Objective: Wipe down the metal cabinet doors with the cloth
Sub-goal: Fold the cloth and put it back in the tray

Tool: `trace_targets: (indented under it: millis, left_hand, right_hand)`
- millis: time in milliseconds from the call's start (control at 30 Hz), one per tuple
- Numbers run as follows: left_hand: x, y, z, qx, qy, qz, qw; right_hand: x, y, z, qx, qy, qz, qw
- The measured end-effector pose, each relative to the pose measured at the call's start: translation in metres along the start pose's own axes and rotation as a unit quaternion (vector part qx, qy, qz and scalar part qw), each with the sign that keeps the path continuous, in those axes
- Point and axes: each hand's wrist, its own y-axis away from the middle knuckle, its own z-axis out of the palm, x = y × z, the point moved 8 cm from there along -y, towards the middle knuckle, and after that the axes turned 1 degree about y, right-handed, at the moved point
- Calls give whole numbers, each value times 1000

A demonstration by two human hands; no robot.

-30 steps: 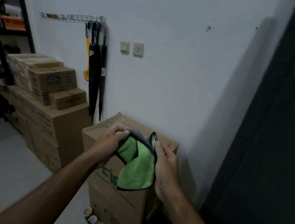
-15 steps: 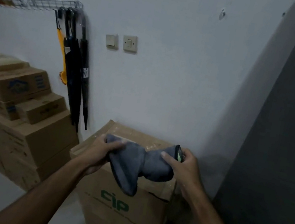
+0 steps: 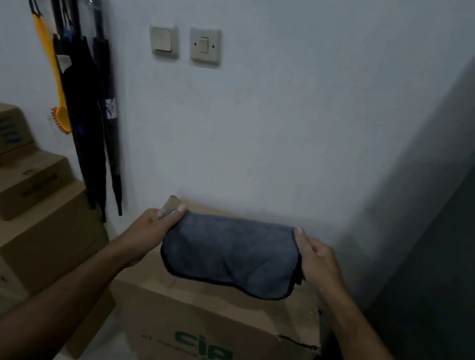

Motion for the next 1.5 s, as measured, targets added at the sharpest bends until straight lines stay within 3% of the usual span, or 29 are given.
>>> trace_targets:
  millis: [100,167,300,500,633,733,833,1000,1067,1133,1167,1267,1500]
  left_hand:
    - [-15,-28,4,-4,62,-51,997]
    - [-20,-45,6,-33,102,-62,992]
    - [-35,-74,-5,-96,94,-69,989]
    - [-58,-113,-40,-37,87,-61,994]
    - [-60,-129,-43,2,60,-67,996]
    - [-60,-136,-39,-26,96,-88,991]
    - [-55,-139,-45,-77,171,-85,979]
    - [-4,-149,-81,-95,129,51,986]
    - [39,-148,-89,-124,-20,156,980]
    - [72,-144,-87,-153,-188,255,936]
    - [82,-143,-86,-162,-210,270,926]
    - [102,-138,-74,-194,-177,294,919]
    - [116,-129,-18,-320,-96,289,897]
  right_hand:
    - [14,-23,11,12,-56,62,996]
    - [17,-36,20,-23,-96,95,991]
    - [11,-58,36,-104,-72,69,990]
    - [24,-89,38,-28,40,30,998]
    - [33,-102,48,-17,52,54,997]
    - [30,-102,61,-20,15,69,997]
    - [9,-93,71,-30,-40,22,999]
    - [-52,-80,69,-21,-82,-118,989]
    - [-82,-77,75,-53,-64,-173,981]
    - [-106,-73,84,-96,-28,-214,972]
    - [-114,-71,89,-119,-19,-222,968]
    - [-130,-67,105,-158,-1,-232,960]
    - [-145,-79,149,-167,69,-227,957]
